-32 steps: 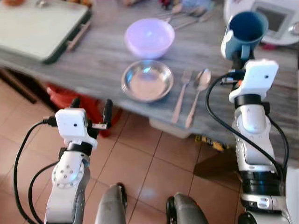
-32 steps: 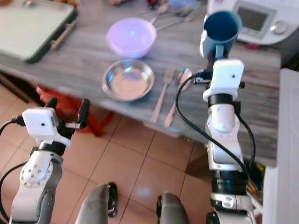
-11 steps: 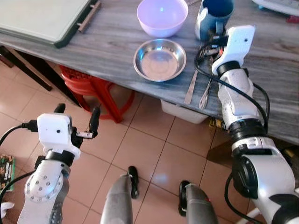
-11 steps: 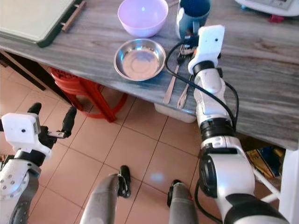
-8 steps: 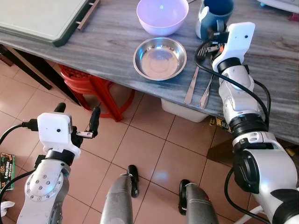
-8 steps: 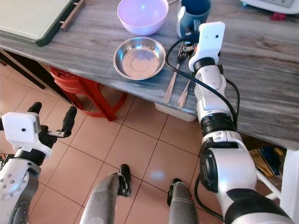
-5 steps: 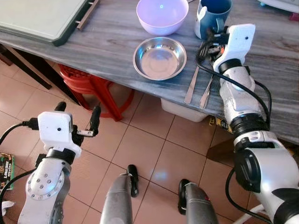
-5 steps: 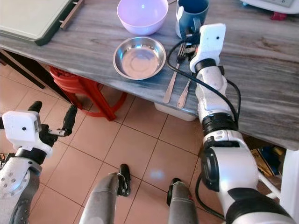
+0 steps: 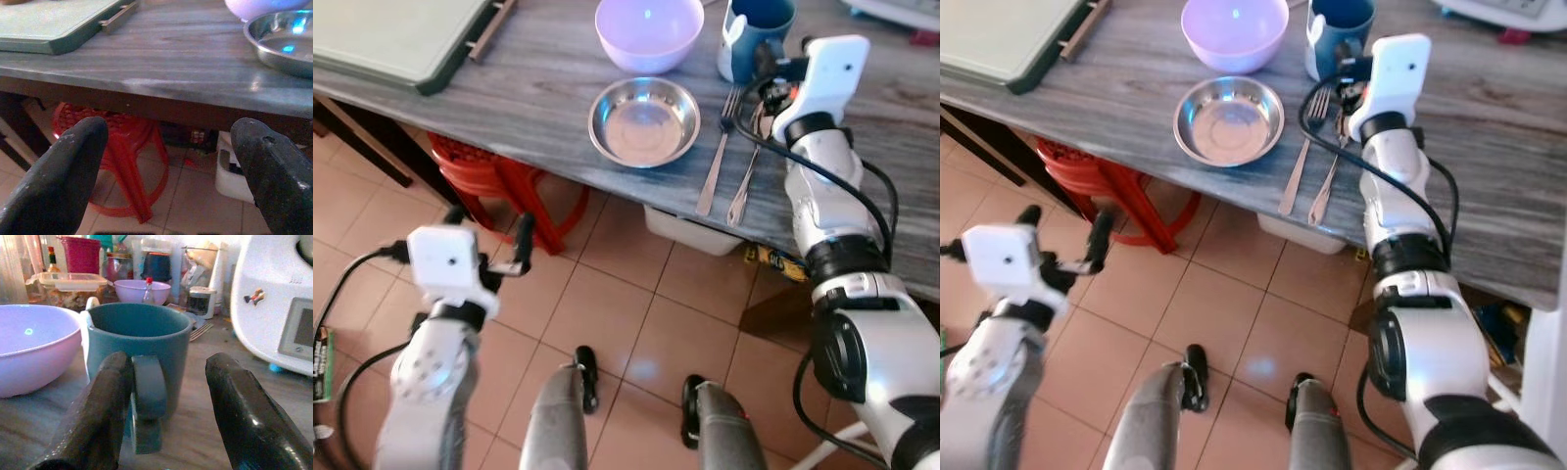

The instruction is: Setting the table

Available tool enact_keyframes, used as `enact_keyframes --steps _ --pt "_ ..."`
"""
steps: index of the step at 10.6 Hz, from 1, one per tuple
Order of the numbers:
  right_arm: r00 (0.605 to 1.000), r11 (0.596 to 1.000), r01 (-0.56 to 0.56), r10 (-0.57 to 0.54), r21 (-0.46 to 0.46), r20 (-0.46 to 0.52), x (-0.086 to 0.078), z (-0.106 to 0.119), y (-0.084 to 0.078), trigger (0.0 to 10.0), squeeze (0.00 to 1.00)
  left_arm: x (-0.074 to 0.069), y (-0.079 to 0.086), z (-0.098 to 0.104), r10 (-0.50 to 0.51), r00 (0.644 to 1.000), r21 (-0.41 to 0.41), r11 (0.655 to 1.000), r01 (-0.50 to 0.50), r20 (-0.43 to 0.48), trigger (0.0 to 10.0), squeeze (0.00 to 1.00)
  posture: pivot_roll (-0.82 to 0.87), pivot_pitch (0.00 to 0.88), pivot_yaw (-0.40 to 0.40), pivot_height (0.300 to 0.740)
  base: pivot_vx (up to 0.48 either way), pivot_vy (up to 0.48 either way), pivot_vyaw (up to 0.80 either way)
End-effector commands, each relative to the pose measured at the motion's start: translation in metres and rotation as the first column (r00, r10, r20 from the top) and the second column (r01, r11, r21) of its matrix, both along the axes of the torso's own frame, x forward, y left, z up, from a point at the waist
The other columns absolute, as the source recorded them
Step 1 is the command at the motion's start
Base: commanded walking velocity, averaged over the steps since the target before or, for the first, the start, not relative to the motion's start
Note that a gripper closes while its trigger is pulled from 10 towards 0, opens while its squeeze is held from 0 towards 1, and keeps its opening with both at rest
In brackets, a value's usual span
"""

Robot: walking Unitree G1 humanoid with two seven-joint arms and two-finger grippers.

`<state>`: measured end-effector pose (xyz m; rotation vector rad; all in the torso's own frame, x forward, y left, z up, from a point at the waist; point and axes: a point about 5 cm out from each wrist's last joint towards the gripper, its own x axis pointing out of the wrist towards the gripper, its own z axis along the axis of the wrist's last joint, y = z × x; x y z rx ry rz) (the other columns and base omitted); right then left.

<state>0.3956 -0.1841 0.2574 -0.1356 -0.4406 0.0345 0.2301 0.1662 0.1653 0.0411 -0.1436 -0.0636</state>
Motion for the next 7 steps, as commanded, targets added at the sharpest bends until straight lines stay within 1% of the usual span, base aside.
enact_keyframes --steps 1,3,5,6,7 --pt "1.0 1.0 0.005 -0.005 -0.007 0.016 -0.003 -0.001 -0.001 10.0 0.0 -0.001 0.003 -0.005 0.027 1.0 0.011 1.0 -0.027 -0.015 10.0 0.0 0.13 0.249 0.026 0.74 0.0 0.0 0.0" --pt "0.999 1.0 0.021 -0.021 -0.008 0.041 -0.012 -0.002 -0.003 10.0 0.0 0.006 0.001 -0.009 0.04 0.999 -0.001 0.999 -0.04 -0.003 10.0 0.0 0.12 0.211 0.005 0.74 0.0 0.0 0.0" --pt "0.995 0.999 0.036 -0.036 -0.007 0.091 -0.03 -0.006 -0.002 10.0 0.0 0.012 0.004 -0.014 0.131 0.991 0.032 0.991 -0.13 -0.018 10.0 0.0 0.11 0.184 -0.018 0.74 0.0 0.0 0.0" --pt "0.995 0.999 0.042 -0.042 -0.002 0.09 -0.05 -0.021 0.003 10.0 0.81 0.015 0.005 -0.02 0.189 0.981 0.029 0.982 -0.188 -0.036 10.0 0.0 0.1 0.167 -0.03 0.74 0.0 0.0 0.0" --pt "0.997 0.999 0.04 -0.04 0.0 0.067 -0.061 -0.031 0.006 10.0 1.0 0.016 0.005 -0.021 0.196 0.98 0.029 0.98 -0.195 -0.028 10.0 0.0 0.09 0.163 -0.032 0.74 0.0 0.0 0.0"
